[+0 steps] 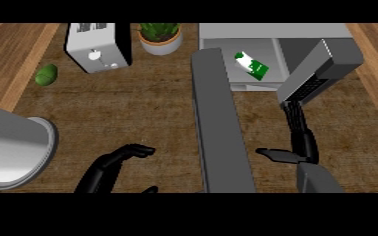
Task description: Pick up the milk, place it into the microwave and close the microwave
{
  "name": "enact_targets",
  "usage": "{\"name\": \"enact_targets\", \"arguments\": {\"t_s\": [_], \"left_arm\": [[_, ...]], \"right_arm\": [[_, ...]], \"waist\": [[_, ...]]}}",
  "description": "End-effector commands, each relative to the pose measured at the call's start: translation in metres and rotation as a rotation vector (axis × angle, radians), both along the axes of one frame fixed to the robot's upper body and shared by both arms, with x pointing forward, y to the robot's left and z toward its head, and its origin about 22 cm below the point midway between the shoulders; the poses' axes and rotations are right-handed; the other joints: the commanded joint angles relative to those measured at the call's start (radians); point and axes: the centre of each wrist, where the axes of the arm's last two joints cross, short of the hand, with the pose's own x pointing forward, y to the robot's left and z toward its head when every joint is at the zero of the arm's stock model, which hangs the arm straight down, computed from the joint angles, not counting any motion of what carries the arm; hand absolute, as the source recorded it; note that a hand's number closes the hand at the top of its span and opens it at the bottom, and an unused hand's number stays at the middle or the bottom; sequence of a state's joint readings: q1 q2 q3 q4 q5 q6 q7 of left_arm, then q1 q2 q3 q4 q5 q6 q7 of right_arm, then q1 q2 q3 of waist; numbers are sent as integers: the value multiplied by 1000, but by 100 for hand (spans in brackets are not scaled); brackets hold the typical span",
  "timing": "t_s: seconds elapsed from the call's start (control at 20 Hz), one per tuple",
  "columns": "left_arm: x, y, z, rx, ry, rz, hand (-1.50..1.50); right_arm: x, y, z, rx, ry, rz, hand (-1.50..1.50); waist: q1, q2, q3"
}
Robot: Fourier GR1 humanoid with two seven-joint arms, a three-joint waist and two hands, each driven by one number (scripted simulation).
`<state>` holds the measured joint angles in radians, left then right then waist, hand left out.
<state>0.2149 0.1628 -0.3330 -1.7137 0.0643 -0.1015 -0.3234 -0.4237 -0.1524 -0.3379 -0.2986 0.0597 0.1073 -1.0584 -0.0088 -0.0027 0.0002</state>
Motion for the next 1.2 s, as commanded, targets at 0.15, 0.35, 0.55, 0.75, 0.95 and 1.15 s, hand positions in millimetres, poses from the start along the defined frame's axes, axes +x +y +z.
{"name": "enact_targets", "arguments": {"t_s": [0.15,0.35,0.55,0.75,0.95,1.15], "left_arm": [[20,6,-6,162,24,-63,150],[17,2,-20,295,7,-166,150],[28,-32,-24,349,25,-264,150],[20,-73,-39,322,59,-345,150],[19,-120,-47,329,23,-367,150],[46,-129,-56,347,13,-394,150]], "right_arm": [[-31,-3,-9,126,-117,42,-150],[-44,-30,2,94,-141,66,-150],[-43,-36,24,68,-156,64,-150],[-60,-54,45,86,-177,54,-150],[-83,-58,71,72,-186,81,-150],[-106,-66,92,89,-211,112,-150]], "waist": [[-15,-3,-2],[-26,-6,-3],[-34,-7,-4],[-19,-2,-3],[-33,-2,-4],[-25,3,-2]]}}
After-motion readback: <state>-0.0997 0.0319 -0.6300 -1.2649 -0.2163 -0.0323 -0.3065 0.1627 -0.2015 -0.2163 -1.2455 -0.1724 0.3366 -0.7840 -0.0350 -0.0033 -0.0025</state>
